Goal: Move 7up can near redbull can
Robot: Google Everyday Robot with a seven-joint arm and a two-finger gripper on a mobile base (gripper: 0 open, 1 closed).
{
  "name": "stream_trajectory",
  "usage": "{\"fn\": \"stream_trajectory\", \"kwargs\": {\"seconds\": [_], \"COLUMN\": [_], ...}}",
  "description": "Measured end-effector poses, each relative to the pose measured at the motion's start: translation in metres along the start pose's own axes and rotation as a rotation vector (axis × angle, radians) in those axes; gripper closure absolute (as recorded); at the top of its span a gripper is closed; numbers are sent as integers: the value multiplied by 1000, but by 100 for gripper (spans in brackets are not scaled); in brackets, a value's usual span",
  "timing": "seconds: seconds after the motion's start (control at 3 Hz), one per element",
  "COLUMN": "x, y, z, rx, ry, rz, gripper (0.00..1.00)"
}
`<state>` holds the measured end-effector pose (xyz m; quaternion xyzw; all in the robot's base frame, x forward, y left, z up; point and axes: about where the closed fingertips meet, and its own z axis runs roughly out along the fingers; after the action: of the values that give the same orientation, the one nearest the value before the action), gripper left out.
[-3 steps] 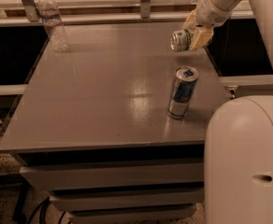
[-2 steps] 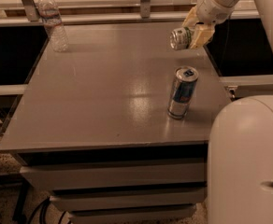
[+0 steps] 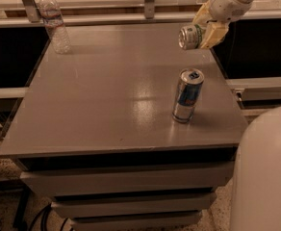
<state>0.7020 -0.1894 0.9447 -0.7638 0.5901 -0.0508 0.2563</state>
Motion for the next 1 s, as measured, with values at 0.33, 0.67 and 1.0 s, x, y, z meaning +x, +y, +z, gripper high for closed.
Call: {"fn": "stream_trajectory", "kwargs": {"seconds": [0.33, 0.67, 1.0], "x": [1, -4, -9], "y": [2, 9, 22], "z": [1, -2, -7], "rx": [-1, -10, -21], "ry": [40, 88, 112], "rz": [23, 53, 85], "gripper": [100, 100, 100]}}
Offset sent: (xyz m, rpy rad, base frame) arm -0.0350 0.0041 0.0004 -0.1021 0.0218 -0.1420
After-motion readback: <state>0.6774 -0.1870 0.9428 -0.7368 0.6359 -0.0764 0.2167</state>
